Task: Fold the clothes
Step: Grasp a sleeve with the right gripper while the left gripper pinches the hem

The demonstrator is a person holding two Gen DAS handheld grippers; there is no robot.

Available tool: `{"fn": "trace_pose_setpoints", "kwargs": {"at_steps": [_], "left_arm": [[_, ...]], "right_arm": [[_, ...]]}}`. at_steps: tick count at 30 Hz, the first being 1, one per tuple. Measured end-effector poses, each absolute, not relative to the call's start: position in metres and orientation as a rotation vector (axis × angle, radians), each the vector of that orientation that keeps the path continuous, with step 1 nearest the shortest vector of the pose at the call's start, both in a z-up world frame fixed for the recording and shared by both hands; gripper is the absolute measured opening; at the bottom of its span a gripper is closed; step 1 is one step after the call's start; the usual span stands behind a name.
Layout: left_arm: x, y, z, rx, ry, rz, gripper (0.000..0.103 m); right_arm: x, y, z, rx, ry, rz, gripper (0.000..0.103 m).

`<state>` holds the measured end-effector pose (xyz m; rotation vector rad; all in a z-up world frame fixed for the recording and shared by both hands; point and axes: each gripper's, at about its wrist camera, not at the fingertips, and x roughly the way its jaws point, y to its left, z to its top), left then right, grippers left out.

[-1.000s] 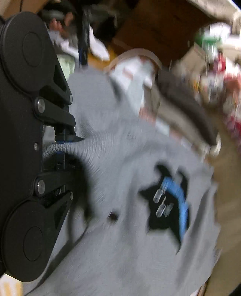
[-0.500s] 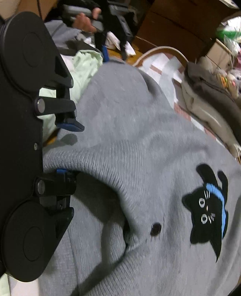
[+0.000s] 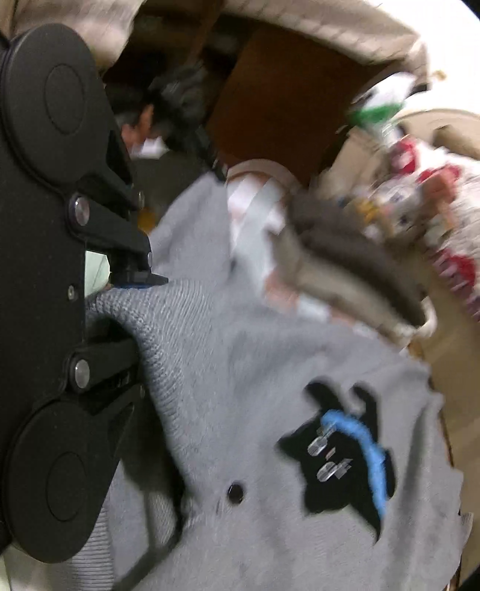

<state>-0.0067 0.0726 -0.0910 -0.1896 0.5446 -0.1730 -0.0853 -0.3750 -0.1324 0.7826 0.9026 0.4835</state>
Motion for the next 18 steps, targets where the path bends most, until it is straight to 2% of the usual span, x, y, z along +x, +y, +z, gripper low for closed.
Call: {"fn": "trace_pose_setpoints", "kwargs": {"at_steps": [4, 7, 11, 13, 18], "left_arm": [[0.006, 0.076, -0.050, -0.163, 0.390, -0.184, 0.002], [0.007, 0.087, -0.023, -0.190, 0.284, -0.146, 0.002], [-0.022, 0.109, -0.009, -0.251, 0.171, -0.061, 0.002], [-0.019, 0.119, -0.030, -0.283, 0.263, -0.015, 0.002], [0.019, 0.126, -0.117, -0.287, 0.623, 0.152, 0.004]], "right_arm": [[-0.078, -0.368, -0.109, 0.990, 0.908, 0.571, 0.009], [-0.075, -0.348, -0.115, 1.212, 0.937, 0.645, 0.010], [-0.080, -0.303, -0.132, 1.291, 0.959, 0.728, 0.009], [-0.080, -0.279, -0.141, 1.153, 1.012, 0.665, 0.009], [-0.072, -0.246, -0.157, 0.753, 1.149, 0.489, 0.036]]}}
